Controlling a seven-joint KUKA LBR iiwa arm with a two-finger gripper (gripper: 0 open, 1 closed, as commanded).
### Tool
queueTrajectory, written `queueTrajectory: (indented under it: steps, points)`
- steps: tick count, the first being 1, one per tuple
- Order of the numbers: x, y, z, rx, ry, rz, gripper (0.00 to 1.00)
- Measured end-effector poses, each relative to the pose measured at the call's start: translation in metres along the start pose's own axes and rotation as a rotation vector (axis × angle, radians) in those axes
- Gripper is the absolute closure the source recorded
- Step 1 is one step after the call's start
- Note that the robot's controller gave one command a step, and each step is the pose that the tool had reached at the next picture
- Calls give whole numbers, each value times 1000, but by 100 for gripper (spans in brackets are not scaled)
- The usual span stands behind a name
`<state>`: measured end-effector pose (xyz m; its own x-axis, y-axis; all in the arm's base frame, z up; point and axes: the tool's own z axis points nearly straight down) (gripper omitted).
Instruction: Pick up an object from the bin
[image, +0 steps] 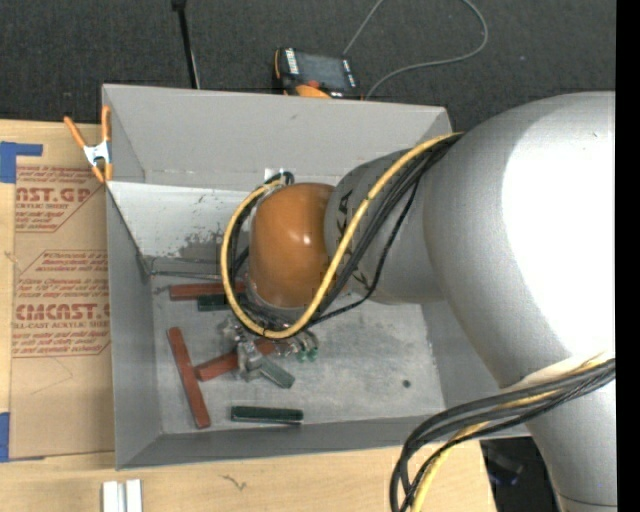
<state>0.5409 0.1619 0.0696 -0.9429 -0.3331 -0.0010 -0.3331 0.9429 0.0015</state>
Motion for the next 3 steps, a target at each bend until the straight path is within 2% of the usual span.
queueTrajectory:
  steps: [1,2,3]
  points:
    - [0,0,0,0,0,0,0]
    - [0,0,-1,0,1,0,100]
    - [-36,14,-166,2,-11,-7,100]
